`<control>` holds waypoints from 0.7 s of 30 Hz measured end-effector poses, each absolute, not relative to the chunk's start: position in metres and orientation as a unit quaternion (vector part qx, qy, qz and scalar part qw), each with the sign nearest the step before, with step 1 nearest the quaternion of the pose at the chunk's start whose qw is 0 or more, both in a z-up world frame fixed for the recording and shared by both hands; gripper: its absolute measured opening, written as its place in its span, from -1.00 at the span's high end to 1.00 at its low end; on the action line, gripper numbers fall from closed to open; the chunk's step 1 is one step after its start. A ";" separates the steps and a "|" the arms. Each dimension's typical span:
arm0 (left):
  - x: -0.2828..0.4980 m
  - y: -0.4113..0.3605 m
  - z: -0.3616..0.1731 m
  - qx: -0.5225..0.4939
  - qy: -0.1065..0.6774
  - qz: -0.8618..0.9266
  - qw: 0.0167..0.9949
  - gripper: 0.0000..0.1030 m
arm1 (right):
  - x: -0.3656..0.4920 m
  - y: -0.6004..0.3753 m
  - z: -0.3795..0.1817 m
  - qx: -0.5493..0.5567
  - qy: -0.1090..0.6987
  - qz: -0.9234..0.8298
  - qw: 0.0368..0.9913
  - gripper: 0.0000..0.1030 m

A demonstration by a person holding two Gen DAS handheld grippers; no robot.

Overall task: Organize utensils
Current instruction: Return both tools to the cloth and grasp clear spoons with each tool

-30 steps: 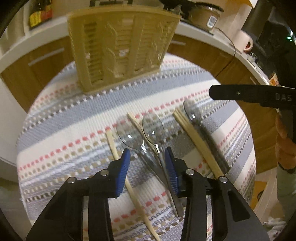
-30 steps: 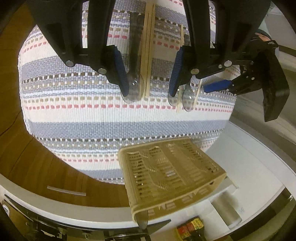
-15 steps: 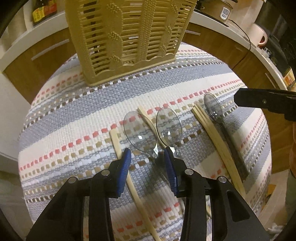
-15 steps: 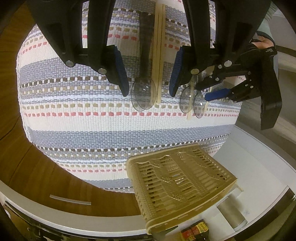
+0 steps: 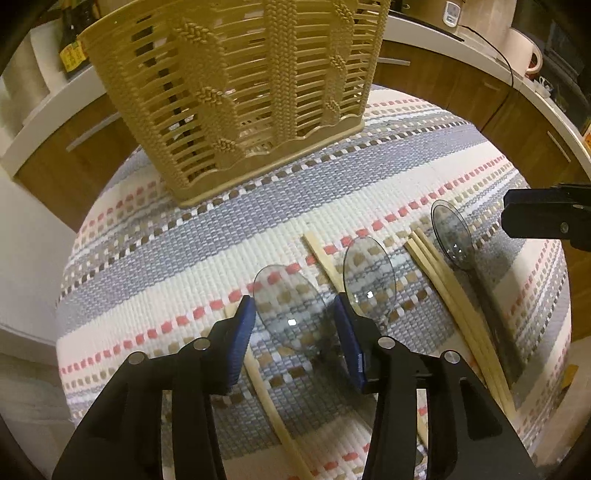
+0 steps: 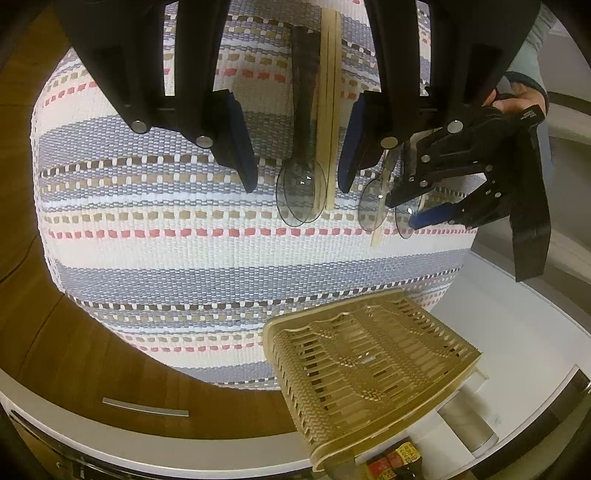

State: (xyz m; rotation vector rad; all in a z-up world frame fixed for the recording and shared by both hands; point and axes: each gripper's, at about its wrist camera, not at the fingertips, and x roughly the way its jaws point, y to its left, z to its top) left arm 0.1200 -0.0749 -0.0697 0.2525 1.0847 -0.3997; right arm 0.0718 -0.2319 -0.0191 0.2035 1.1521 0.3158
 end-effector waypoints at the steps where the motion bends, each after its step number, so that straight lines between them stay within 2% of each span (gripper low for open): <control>1: 0.120 -0.077 -0.071 0.123 0.510 -0.188 0.831 0.16 | 0.073 -0.231 -0.019 0.096 0.543 0.151 0.820 0.18; 3: 0.120 -0.079 -0.071 0.123 0.508 -0.187 0.832 0.17 | 0.074 -0.228 -0.020 0.095 0.546 0.155 0.818 0.18; 6: 0.121 -0.081 -0.071 0.115 0.506 -0.189 0.834 0.28 | 0.078 -0.224 -0.021 0.087 0.551 0.151 0.816 0.18; 21: 0.119 -0.048 -0.057 0.029 0.482 -0.215 0.849 0.34 | 0.101 -0.199 -0.044 0.072 0.582 0.149 0.796 0.19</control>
